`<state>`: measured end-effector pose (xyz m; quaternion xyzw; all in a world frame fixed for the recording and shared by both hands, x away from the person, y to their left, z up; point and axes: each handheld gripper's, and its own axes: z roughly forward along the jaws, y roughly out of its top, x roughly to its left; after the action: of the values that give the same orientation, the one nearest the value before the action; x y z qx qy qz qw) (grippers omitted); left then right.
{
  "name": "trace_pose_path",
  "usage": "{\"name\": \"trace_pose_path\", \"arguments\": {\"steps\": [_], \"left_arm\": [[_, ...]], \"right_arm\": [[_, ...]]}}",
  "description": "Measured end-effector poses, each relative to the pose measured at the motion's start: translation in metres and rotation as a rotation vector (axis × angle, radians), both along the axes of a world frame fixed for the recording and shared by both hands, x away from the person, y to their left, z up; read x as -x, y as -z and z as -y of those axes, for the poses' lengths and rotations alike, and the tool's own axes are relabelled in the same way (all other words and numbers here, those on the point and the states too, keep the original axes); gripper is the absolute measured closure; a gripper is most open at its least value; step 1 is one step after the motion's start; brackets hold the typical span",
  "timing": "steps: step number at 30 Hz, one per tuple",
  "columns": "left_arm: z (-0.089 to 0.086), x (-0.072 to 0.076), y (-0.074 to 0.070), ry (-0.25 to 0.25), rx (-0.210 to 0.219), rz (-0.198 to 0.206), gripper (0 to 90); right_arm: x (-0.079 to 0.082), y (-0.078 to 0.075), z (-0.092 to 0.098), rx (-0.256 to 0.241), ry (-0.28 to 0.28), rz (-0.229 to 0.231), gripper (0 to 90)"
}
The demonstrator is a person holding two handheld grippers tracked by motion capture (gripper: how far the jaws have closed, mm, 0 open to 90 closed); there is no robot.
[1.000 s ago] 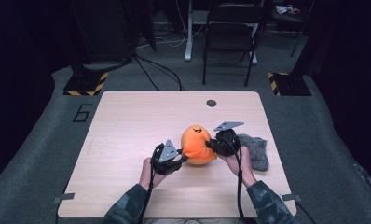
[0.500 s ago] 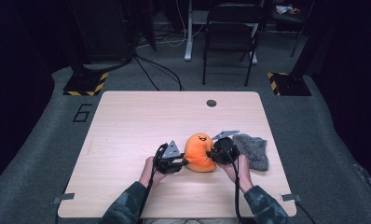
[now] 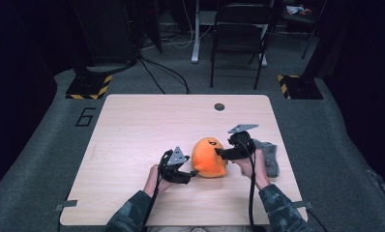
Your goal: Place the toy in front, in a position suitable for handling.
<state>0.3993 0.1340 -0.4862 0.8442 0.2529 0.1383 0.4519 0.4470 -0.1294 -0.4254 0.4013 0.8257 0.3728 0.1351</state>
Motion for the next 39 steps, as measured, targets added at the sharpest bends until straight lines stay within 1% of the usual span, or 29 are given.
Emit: {"name": "trace_pose_path", "arguments": {"steps": [1,2,3,4,5,6,7,8,9,10,11,12,13,14,15,16,18,19,21,24,26,28,30,31,32,33,34,35,39], "left_arm": [[0.000,0.001,-0.001,-0.006,0.003,-0.002,30.1],[0.001,0.004,-0.001,-0.023,0.000,0.007,29.7],[0.001,0.006,-0.003,-0.036,0.009,0.016,28.9],[0.001,0.008,-0.004,-0.046,0.019,0.015,28.7],[0.001,0.010,-0.005,-0.062,0.031,0.019,28.2],[0.000,0.012,-0.007,-0.071,0.050,0.022,28.1],[0.000,0.014,-0.008,-0.089,0.064,0.025,28.1],[0.000,0.015,-0.010,-0.105,0.083,0.024,28.1],[0.002,0.016,-0.011,-0.117,0.106,0.024,28.2],[0.003,0.016,-0.012,-0.127,0.100,0.026,28.6],[0.005,0.017,-0.012,-0.142,0.094,0.021,28.9],[0.007,0.016,-0.011,-0.143,0.080,0.013,29.6],[0.009,0.015,-0.008,-0.154,0.075,-0.005,30.9],[0.010,0.013,-0.005,-0.161,0.058,-0.019,32.3],[0.011,0.012,-0.001,-0.165,0.051,-0.038,33.7],[0.011,0.010,0.002,-0.165,0.043,-0.046,35.7],[0.011,0.009,0.004,-0.170,0.044,-0.064,40.2],[0.011,0.009,0.005,-0.169,0.042,-0.066,44.6],[0.012,0.009,0.007,-0.166,0.038,-0.076,50.3],[0.012,0.009,0.010,-0.163,0.034,-0.086,58.8],[0.012,0.009,0.010,-0.161,0.038,-0.088,63.7],[0.012,0.010,0.010,-0.155,0.040,-0.083,67.4],[0.010,0.010,0.009,-0.143,0.042,-0.082,70.4],[0.009,0.009,0.008,-0.134,0.058,-0.084,71.0],[0.008,0.009,0.006,-0.127,0.069,-0.088,71.6],[0.006,0.008,0.005,-0.121,0.075,-0.086,72.1],[0.005,0.007,0.004,-0.119,0.084,-0.087,72.3],[0.003,0.007,0.002,-0.114,0.091,-0.096,72.7],[-0.006,0.003,-0.005,-0.104,0.103,-0.074,73.9]], "right_arm": [[-0.003,0.002,0.001,-0.005,0.003,-0.003,27.6],[-0.007,0.003,0.002,-0.004,0.001,-0.002,27.3],[-0.011,0.005,0.003,-0.014,-0.009,-0.003,27.2],[-0.013,0.006,0.004,-0.021,0.004,-0.015,27.3],[-0.015,0.006,0.005,-0.029,0.008,-0.019,27.4],[-0.018,0.006,0.006,-0.035,0.000,-0.015,28.0],[-0.020,0.006,0.007,-0.040,0.007,-0.007,28.7],[-0.022,0.007,0.007,-0.034,0.004,-0.003,28.7],[-0.024,0.008,0.007,-0.038,-0.003,-0.013,28.5],[-0.026,0.009,0.007,-0.038,-0.007,-0.014,28.1],[-0.028,0.010,0.006,-0.042,-0.012,-0.028,28.0],[-0.030,0.012,0.006,-0.050,-0.027,-0.035,27.7],[-0.031,0.013,0.005,-0.050,-0.033,-0.040,27.7],[-0.032,0.015,0.004,-0.049,-0.038,-0.052,27.7],[-0.033,0.016,0.002,-0.056,-0.046,-0.077,27.7],[-0.034,0.018,0.001,-0.052,-0.058,-0.088,28.0],[-0.036,0.022,-0.001,-0.052,-0.084,-0.115,34.0],[-0.037,0.025,-0.001,-0.062,-0.106,-0.114,38.5],[-0.037,0.029,-0.003,-0.064,-0.127,-0.140,49.0],[-0.036,0.034,-0.006,-0.070,-0.145,-0.141,59.1],[-0.034,0.038,-0.007,-0.076,-0.131,-0.153,65.2],[-0.033,0.038,-0.008,-0.076,-0.133,-0.144,70.7],[-0.030,0.036,-0.010,-0.059,-0.122,-0.121,74.6],[-0.027,0.034,-0.011,-0.057,-0.115,-0.103,76.0],[-0.025,0.032,-0.013,-0.040,-0.111,-0.087,77.3],[-0.023,0.029,-0.013,-0.035,-0.107,-0.059,78.2],[-0.021,0.026,-0.013,-0.033,-0.103,-0.047,78.8],[-0.019,0.023,-0.014,-0.028,-0.099,-0.041,79.1],[-0.014,0.014,-0.014,-0.028,-0.085,-0.017,80.1]]}}
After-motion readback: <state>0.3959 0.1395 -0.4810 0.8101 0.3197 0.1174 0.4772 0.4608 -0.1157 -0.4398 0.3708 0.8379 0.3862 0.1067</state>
